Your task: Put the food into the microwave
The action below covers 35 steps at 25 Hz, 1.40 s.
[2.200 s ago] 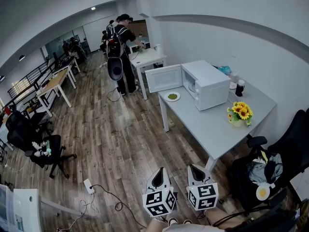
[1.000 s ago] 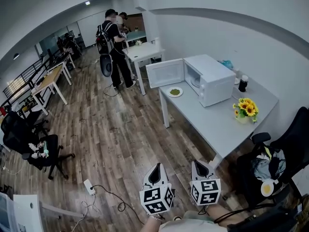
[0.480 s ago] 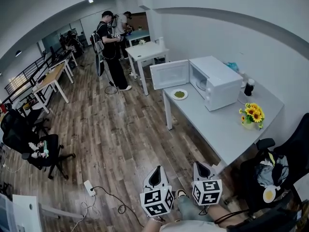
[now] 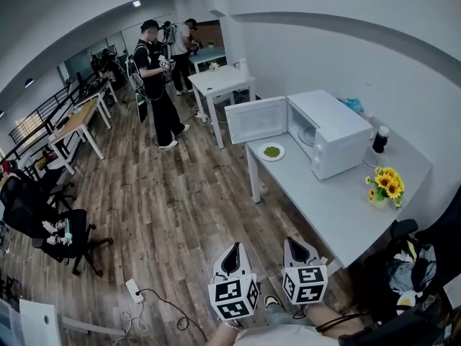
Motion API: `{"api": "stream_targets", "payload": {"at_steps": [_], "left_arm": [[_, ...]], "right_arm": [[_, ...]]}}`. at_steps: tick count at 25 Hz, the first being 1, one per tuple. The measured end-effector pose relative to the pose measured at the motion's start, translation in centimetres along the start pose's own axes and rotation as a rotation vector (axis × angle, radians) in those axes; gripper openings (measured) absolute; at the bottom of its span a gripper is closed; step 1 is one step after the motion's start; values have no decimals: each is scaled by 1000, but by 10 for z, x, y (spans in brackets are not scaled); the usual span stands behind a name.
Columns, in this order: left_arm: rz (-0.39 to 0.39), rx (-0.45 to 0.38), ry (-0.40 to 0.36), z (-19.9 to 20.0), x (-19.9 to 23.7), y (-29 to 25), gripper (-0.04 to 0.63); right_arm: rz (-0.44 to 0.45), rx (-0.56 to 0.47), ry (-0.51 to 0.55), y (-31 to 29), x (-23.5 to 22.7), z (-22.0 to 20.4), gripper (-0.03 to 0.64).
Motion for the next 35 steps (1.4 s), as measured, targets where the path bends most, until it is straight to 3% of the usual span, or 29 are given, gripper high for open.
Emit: {"api": "stream_targets", "payload": {"at_steps": [35], "left_arm": [[-7, 44, -3, 35, 16, -198, -3]], "right_arm": [[59, 96, 57, -187, -51, 63, 17]]}}
Point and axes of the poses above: the fingertips, and each gripper's own axes: y backward along the fingers, x to its left, z out of its top, the point moved 7 cm from there along y, backward along the fingers, and after that the axes turned 14 degrees about -y, right-handed, at the moved point
